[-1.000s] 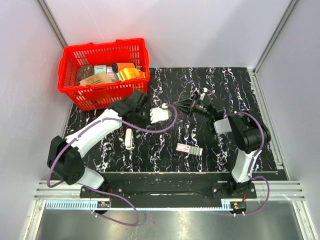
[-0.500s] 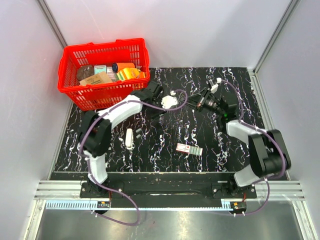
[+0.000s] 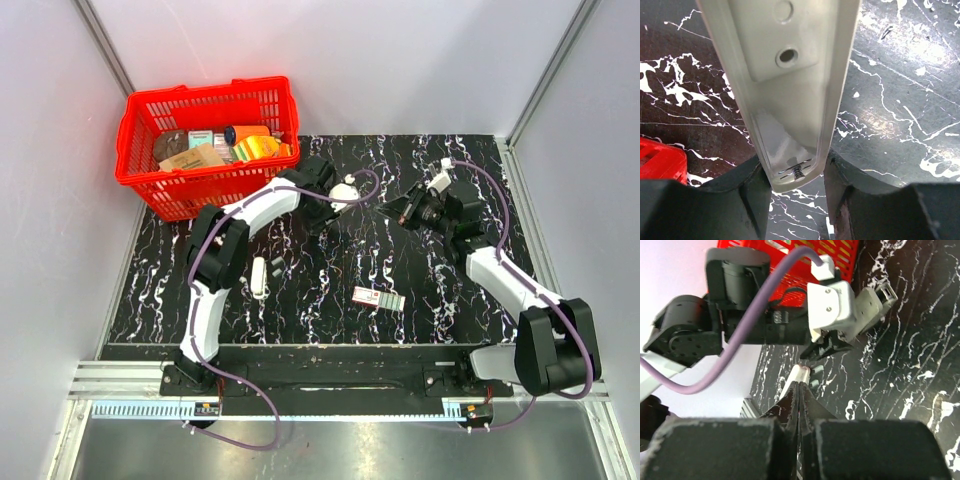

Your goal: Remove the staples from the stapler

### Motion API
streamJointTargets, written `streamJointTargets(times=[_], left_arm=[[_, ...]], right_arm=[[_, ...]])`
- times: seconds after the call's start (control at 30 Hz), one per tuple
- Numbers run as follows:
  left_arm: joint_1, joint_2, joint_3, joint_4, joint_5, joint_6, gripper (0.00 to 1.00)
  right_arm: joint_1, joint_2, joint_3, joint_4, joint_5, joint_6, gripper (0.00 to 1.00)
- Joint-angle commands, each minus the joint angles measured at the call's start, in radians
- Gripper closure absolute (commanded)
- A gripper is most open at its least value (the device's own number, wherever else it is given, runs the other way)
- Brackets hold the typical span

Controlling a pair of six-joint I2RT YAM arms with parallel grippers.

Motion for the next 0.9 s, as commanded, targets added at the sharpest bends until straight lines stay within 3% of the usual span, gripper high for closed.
streamJointTargets(times=[0.0,0.07,0.13,0.2,0.27,0.4,0.63,0.77,0.87], left_arm=[[0.006,-0.003,0.067,0.033,-0.035,-0.037,0.5],[0.006,-0.005,0.067,0.033,-0.045,-0.05,0.46],[0.008,-0.015,0.068,0.029,-0.057,-0.07,0.36],[0.008,-0.04,0.068,0.021,-0.062,-0.091,0.15],[0.011,-0.096,0.071,0.006,-0.063,-0.106,0.02],[0.023,-0.237,0.052,-0.059,-0.063,-0.113,0.01],[0.035,-0.377,-0.304,-0.034,-0.178,-0.07,0.01],[0.065,-0.379,-0.386,0.01,-0.164,-0.091,0.02],[0.068,-0.345,-0.376,0.012,-0.154,-0.102,0.15]], right_arm=[[0.01,-0.046,0.003,-0.058,0.033,-0.076,0.97],[0.027,-0.057,0.008,-0.077,0.041,-0.09,0.96],[0.053,-0.072,0.018,-0.116,0.07,-0.117,0.96],[0.09,-0.093,0.031,-0.171,0.116,-0.151,0.95],[0.128,-0.11,0.044,-0.222,0.153,-0.189,0.92],[0.179,-0.135,0.055,-0.297,0.213,-0.245,0.87],[0.207,-0.153,0.031,-0.325,0.247,-0.268,0.85],[0.213,-0.164,0.021,-0.325,0.248,-0.272,0.87],[0.216,-0.158,0.02,-0.325,0.247,-0.275,0.91]])
